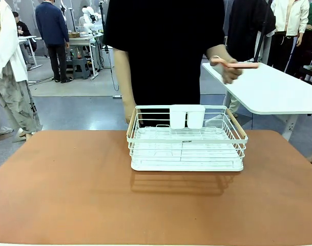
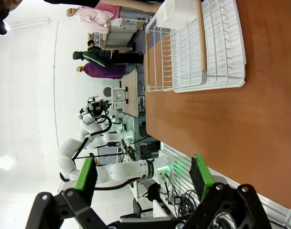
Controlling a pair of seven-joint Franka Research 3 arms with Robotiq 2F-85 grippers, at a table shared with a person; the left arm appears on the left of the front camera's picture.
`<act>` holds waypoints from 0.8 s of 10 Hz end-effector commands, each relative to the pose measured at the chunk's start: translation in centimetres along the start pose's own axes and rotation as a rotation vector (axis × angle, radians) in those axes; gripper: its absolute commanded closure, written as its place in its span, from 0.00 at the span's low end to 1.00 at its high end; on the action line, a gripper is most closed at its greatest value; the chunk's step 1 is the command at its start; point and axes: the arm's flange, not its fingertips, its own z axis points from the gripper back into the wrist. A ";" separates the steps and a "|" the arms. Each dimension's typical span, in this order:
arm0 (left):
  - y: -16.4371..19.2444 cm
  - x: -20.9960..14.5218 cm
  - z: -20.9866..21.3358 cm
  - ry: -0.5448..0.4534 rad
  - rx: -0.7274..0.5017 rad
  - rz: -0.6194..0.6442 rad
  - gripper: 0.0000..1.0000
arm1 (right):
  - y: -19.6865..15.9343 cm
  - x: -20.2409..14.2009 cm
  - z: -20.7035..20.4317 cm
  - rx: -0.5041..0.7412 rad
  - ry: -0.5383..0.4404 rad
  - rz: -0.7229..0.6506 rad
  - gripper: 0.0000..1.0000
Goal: Clean the table.
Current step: Pick up the Lint Roller when the human hands it over.
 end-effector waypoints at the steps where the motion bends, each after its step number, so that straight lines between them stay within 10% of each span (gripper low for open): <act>1: -0.1 -0.1 0.3 -0.003 0.002 -0.001 0.00 | 0.2 -0.1 0.1 0.000 -0.002 0.003 0.00; 8: -0.1 -0.1 0.3 -0.003 0.002 -0.001 0.00 | 0.2 -0.1 0.1 0.000 -0.002 0.003 0.00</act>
